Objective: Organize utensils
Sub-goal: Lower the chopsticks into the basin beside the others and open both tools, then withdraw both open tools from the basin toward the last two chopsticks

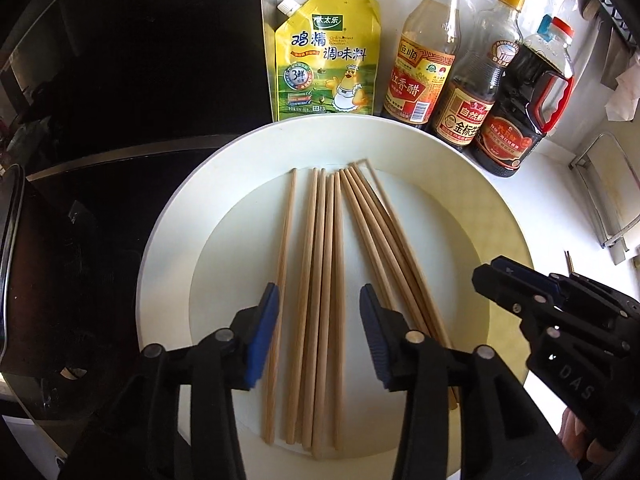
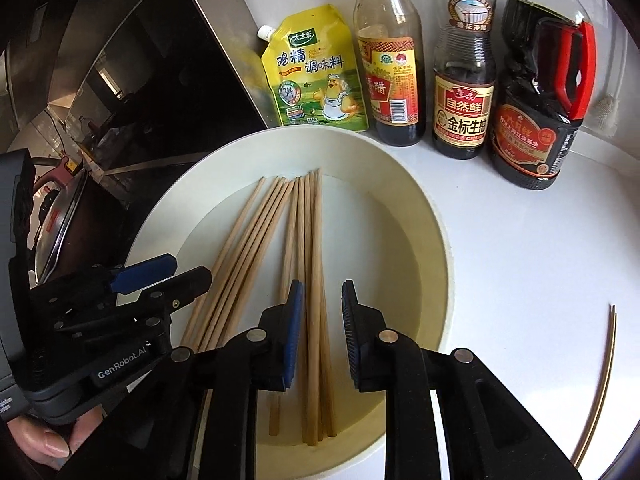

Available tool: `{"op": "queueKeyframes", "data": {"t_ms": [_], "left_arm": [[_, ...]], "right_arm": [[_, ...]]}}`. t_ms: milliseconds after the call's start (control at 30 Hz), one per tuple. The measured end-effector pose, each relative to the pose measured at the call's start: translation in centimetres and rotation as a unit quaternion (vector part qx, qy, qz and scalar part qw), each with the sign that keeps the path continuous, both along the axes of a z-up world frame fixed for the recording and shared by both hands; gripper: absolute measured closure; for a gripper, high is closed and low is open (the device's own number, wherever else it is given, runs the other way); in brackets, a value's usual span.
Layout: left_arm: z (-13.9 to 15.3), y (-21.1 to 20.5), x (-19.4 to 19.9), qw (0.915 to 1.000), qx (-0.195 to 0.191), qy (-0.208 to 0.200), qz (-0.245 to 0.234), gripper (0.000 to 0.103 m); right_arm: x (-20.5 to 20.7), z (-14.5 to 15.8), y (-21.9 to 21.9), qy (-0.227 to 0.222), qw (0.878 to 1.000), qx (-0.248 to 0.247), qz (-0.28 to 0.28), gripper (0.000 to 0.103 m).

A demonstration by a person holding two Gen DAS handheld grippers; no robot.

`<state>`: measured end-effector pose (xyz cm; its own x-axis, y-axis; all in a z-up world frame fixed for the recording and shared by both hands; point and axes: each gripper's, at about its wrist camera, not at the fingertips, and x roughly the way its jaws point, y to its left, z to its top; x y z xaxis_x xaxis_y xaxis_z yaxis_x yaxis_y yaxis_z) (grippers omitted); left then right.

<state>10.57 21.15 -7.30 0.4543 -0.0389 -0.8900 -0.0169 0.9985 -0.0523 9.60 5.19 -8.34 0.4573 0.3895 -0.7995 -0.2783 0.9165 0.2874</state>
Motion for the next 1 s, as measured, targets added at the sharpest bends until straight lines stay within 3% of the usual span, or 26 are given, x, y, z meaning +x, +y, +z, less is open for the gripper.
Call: {"op": "queueKeyframes", "data": {"t_ms": [200,367,1000], "left_arm": [[0.7,-1.0,-0.8,1.0000,-0.003,-0.004,-0.006,0.056],[1.3,-2.6,-1.5,0.9998,-0.005,-0.007,-0.016,0.045],[2.8,-12.9,-4.4,0.9954,-0.024,-0.018,-0.091,0.042]], "right_arm": [[-1.1,0.7,-1.7,-0.005,1.000,0.006,-0.011,0.082],[-2.6,1.4,-4.2,-0.014,0.999,0.015,-0.032,0.079],[-8.5,1.0,-15.4,-0.021,0.993,-0.005,-0.120,0.074]]}}
